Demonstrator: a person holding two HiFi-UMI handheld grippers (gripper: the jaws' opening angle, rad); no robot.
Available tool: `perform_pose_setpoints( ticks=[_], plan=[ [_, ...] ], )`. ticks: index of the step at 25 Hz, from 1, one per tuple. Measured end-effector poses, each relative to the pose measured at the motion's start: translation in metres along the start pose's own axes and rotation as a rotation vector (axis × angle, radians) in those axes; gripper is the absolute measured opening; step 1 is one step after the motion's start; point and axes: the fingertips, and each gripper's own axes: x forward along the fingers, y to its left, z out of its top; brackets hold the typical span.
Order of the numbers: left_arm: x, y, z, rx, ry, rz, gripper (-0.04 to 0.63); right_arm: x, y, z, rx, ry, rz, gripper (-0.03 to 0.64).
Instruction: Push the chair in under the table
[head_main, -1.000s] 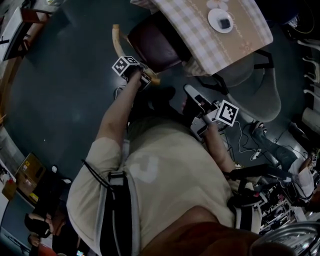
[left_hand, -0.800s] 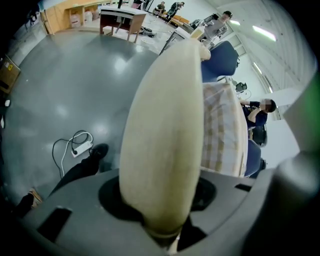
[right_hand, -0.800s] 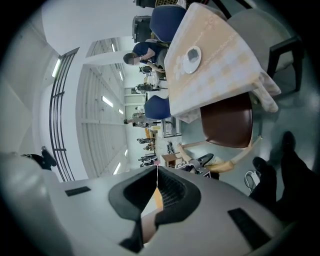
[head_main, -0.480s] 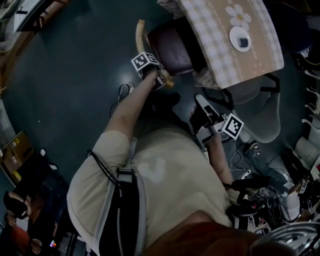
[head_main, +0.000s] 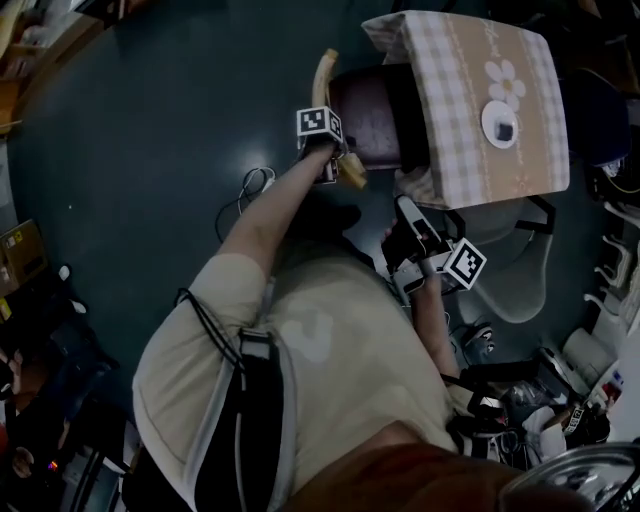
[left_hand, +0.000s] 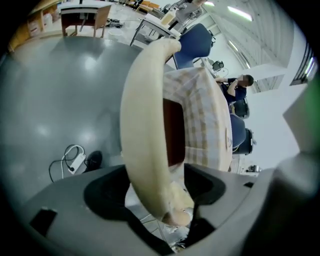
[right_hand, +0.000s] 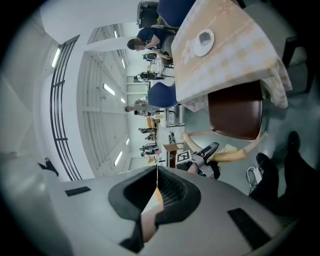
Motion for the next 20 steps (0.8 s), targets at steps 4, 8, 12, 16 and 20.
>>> perform_pose_setpoints(
  ticks=[4,8,12,16,20],
  plan=[
    [-0.039,0.014,0.003,0.086,-0.041,0.045,0.322,0.012,0.014,-0.012,0.033,0.037,0.058,0.012],
    [-0.089,0.023,0.014,0.185,-0.112,0.041,0.322,0.038,0.030,-0.029,-0.004,0.094,0.098,0.012],
    [-0.147,0.007,0.024,0.330,-0.197,-0.017,0.321,0.070,0.038,-0.045,-0.055,0.173,0.095,0.012],
    [-0.186,-0.014,0.022,0.458,-0.238,-0.064,0.254,0.089,0.056,-0.054,-0.119,0.189,0.128,0.012],
    [-0.201,-0.010,0.009,0.518,-0.279,-0.057,0.025,0.093,0.062,-0.065,-0.140,0.197,0.099,0.012]
  ],
)
